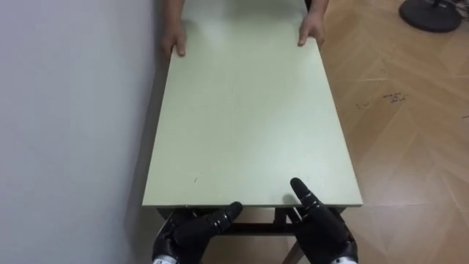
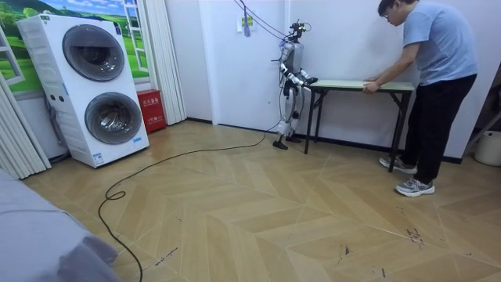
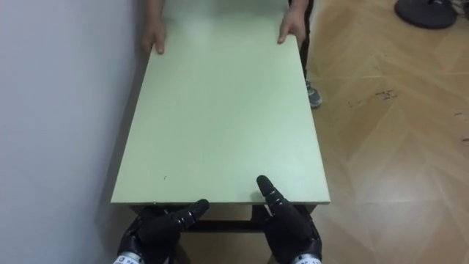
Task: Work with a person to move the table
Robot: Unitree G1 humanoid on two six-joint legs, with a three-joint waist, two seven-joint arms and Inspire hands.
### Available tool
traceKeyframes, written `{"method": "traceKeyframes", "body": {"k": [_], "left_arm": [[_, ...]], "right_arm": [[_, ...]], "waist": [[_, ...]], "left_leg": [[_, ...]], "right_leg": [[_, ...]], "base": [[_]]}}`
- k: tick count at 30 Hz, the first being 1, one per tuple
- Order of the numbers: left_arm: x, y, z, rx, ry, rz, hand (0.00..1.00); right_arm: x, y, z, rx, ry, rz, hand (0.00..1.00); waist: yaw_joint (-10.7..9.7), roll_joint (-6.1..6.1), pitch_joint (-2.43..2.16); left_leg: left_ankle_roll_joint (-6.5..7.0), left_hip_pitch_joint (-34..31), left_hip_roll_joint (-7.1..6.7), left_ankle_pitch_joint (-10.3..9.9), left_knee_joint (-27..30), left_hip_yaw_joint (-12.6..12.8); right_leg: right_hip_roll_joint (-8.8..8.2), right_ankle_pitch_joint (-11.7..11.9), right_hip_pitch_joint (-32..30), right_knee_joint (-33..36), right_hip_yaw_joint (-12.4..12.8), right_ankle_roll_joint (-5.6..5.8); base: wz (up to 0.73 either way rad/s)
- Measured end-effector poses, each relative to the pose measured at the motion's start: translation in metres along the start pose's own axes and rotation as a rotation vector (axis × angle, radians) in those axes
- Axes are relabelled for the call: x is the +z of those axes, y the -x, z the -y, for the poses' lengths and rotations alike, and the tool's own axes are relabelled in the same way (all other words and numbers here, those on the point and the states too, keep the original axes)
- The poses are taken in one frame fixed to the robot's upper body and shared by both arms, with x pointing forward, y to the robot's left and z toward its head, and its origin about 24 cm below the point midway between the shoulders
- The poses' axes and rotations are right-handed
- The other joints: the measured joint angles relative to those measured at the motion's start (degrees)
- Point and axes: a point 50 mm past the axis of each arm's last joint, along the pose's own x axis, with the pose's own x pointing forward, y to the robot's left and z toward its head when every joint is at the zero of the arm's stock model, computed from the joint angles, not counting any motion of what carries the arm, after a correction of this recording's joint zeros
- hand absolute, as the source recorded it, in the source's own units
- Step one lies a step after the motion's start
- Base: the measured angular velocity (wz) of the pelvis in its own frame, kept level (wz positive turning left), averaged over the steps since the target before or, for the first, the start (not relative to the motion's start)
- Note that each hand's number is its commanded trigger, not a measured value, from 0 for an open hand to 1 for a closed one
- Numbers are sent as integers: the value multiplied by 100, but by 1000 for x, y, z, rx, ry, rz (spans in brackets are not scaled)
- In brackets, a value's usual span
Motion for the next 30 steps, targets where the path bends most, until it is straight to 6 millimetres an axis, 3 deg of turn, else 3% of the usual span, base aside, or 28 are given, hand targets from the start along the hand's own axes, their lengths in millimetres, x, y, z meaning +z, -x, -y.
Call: {"method": "traceKeyframes", "body": {"k": [12,16,19,24,30], "left_arm": [[-3,1,-4,-3,-5,-17,0],[-7,1,-8,12,-20,-36,0],[-9,3,-14,30,-86,-63,0],[-12,8,-29,76,-195,-109,0],[-23,20,-58,181,-286,-204,0]], "right_arm": [[0,1,1,1,26,-8,0],[-1,2,0,52,91,-32,0],[-3,4,6,66,197,-76,0],[-6,10,26,22,395,-177,0],[-17,22,59,-102,532,-331,0]], "waist": [[27,0,-44],[31,21,-94],[28,42,-106],[68,31,-100],[82,-87,-83]], "left_leg": [[-7,28,13,5,-13,19],[-11,36,12,7,-21,2],[-12,43,3,6,-16,-11],[-27,15,15,14,-39,-28],[-81,68,65,40,-118,-30]], "right_leg": [[6,0,18,0,-26,0],[6,0,33,-5,-60,0],[10,3,92,-92,-70,-3],[26,5,88,-90,-76,-6],[74,22,92,-147,-82,-35]], "base": [[0],[1],[3],[0],[0]]}}
